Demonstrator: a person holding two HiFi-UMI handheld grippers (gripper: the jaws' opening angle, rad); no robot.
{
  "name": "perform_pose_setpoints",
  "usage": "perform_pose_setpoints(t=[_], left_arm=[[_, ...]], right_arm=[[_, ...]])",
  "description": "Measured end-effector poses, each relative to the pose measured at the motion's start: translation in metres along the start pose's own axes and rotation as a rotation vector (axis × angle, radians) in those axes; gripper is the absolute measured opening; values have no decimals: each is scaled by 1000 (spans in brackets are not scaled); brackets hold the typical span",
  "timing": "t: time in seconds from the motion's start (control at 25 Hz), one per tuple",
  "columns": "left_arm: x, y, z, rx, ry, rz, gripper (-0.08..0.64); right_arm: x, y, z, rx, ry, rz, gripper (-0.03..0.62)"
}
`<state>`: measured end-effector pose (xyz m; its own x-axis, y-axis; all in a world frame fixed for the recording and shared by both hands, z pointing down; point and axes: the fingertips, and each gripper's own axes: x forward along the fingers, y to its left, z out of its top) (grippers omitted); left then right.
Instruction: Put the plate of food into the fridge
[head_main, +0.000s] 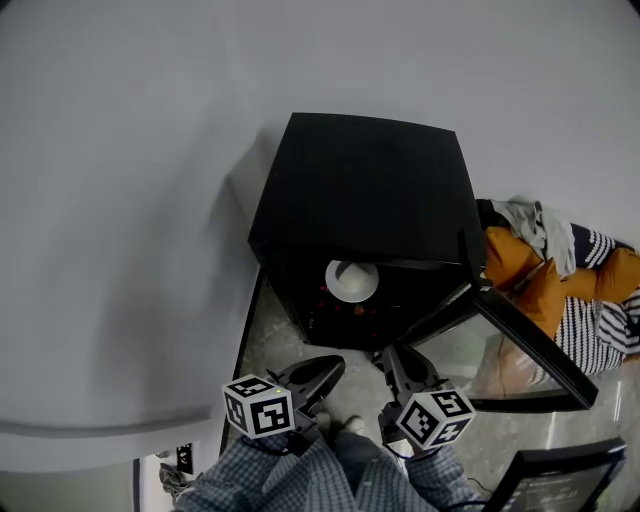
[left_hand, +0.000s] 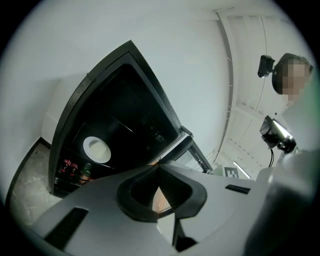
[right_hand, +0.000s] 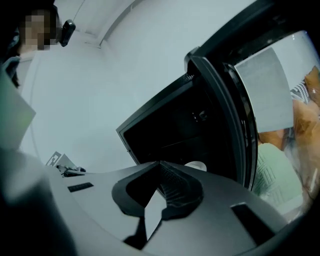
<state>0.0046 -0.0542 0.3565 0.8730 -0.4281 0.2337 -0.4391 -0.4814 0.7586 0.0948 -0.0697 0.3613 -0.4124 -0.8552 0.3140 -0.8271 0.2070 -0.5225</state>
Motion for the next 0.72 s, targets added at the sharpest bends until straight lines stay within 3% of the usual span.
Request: perform_pose_setpoints(t=[0.2,0.56,0.72], left_arm=[[-7,-29,15,40,-20,-26,7],[-5,-28,33,101,-67,-5,8],[-4,-32,31,95,-64,-16,8]], right_arm=[[-22,17,29,-26,-65,20,8],[-20,26,42,-74,-107,46,6],[-21,28,48,-87,-119,50,6]])
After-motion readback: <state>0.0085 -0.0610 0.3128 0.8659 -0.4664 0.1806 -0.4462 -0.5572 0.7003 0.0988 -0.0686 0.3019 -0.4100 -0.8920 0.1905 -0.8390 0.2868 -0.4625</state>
